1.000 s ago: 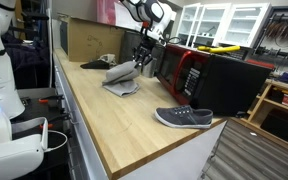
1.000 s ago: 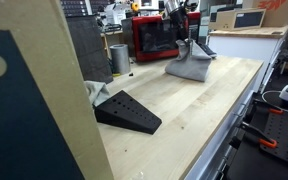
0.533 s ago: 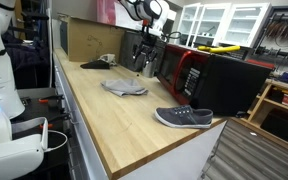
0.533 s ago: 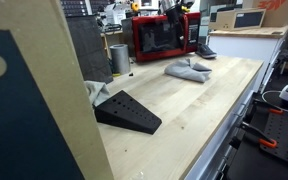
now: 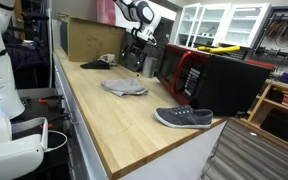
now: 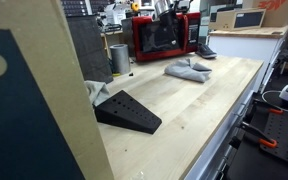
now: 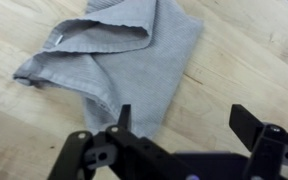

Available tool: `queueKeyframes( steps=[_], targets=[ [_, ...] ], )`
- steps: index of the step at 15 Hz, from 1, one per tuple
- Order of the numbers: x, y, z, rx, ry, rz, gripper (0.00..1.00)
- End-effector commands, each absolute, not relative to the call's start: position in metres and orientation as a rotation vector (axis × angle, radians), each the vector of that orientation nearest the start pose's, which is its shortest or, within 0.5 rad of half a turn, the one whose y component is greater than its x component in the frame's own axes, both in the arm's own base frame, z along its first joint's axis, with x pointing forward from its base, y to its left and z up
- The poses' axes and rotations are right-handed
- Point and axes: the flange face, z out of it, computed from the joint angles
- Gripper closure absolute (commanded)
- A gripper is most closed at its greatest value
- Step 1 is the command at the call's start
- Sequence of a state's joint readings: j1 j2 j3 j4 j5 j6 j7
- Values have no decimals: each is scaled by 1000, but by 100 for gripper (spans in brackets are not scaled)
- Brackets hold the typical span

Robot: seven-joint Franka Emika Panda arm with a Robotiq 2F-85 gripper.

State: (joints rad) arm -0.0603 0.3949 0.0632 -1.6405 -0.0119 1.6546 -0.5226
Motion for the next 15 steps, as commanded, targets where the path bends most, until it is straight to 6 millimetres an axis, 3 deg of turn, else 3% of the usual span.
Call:
queueKeyframes(
  steps=[1, 5, 11, 15],
  targets=[
    [591, 11, 342, -2887, -616, 588, 0],
    [570, 10, 317, -2928, -513, 598, 0],
    [540, -11, 272, -3010, -419, 573, 0],
    [517, -20, 262, -3014, -339, 635, 0]
  ],
)
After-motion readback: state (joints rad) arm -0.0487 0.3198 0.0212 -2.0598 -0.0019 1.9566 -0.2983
